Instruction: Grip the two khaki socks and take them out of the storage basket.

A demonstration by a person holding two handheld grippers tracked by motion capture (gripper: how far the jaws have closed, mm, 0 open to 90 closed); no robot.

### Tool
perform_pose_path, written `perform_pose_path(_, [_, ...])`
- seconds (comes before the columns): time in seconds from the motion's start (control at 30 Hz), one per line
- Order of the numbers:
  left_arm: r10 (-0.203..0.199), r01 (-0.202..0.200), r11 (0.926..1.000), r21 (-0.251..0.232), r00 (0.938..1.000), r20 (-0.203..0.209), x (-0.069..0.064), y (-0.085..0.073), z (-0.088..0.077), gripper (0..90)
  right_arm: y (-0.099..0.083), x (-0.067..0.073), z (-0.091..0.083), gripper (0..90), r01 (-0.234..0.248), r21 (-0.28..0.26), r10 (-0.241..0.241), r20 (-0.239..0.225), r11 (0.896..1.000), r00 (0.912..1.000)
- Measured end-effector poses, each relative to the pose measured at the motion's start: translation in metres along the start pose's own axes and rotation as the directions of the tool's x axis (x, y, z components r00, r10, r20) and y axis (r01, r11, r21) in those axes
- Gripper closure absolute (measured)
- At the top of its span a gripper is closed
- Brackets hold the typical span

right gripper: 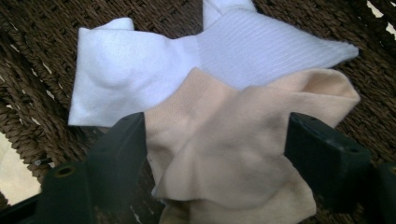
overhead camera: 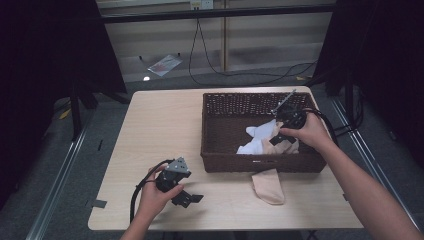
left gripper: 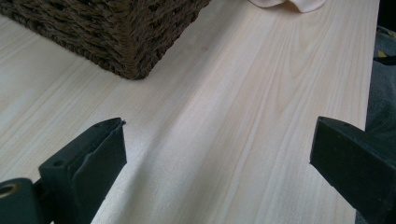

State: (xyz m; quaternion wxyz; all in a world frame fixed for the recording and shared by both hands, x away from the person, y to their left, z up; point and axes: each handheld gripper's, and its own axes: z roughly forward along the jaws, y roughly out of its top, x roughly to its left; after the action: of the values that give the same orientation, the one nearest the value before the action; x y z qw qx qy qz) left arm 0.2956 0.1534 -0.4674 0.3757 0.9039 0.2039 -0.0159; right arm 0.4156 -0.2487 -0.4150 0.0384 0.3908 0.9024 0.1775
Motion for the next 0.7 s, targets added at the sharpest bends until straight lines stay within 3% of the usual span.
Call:
perform_pose_path(0.43, [0.002, -0.002, 1.0000, -0.002, 1.0000, -0.003, 0.000, 0.000, 0.000, 3.5, 0.000, -0.001, 0.013, 30.6, -0.023, 0.023, 0.023, 0.013, 0.999, 0.9997])
perform_pose_path(0.7, [0.003, -0.003, 1.0000, -0.003, 1.0000, -0.005, 0.000, 0.000, -0.001, 3.5, 0.002, -0.002, 0.019, 45.6, -0.028, 0.044, 0.026, 0.046, 0.999, 0.9986])
